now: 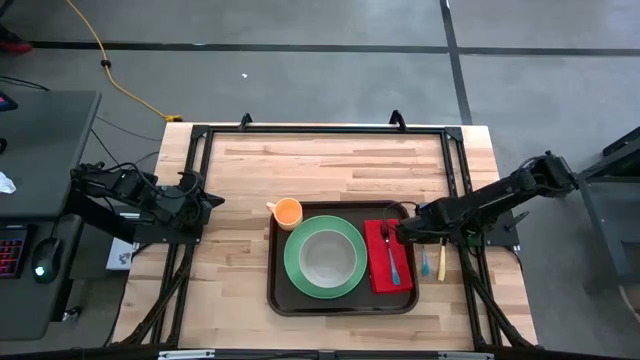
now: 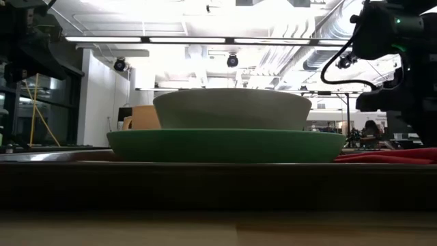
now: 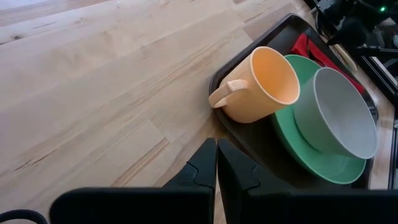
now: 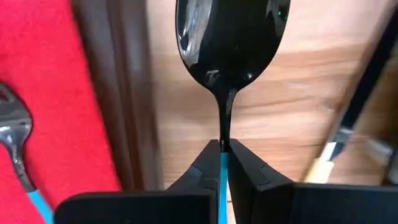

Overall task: Set up tray
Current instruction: Put the blue spoon to the left side of the blue fork on top of the table napkin on the brown serving tray

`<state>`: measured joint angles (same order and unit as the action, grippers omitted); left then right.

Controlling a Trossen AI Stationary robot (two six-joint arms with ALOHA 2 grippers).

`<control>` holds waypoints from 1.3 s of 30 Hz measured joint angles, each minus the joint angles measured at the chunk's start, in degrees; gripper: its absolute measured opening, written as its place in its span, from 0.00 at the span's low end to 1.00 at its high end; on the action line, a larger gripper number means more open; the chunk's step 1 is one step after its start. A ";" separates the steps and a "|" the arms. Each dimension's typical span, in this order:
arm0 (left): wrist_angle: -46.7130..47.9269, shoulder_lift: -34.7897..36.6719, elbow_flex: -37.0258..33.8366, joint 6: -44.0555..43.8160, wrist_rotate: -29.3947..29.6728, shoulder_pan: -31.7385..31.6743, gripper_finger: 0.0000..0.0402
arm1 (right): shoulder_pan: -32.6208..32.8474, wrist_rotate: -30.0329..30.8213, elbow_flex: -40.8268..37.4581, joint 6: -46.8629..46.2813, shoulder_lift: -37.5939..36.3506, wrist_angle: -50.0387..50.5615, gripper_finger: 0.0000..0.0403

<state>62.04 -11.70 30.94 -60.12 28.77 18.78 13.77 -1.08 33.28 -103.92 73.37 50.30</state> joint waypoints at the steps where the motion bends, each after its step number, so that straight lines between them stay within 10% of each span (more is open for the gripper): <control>1: 0.00 0.00 0.00 0.00 -0.06 0.00 0.11 | -0.34 0.08 0.02 0.07 -0.73 0.71 0.00; 24: 0.00 0.00 0.00 0.00 -0.80 0.00 0.11 | -2.19 4.20 13.66 5.20 -9.01 12.95 0.00; 39: 0.00 0.02 0.00 0.00 -0.78 -0.01 0.11 | -2.13 2.46 25.86 7.87 2.17 9.28 0.00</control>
<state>62.04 -11.68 30.94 -60.12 27.99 18.76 11.64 1.38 59.14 -96.05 75.54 59.57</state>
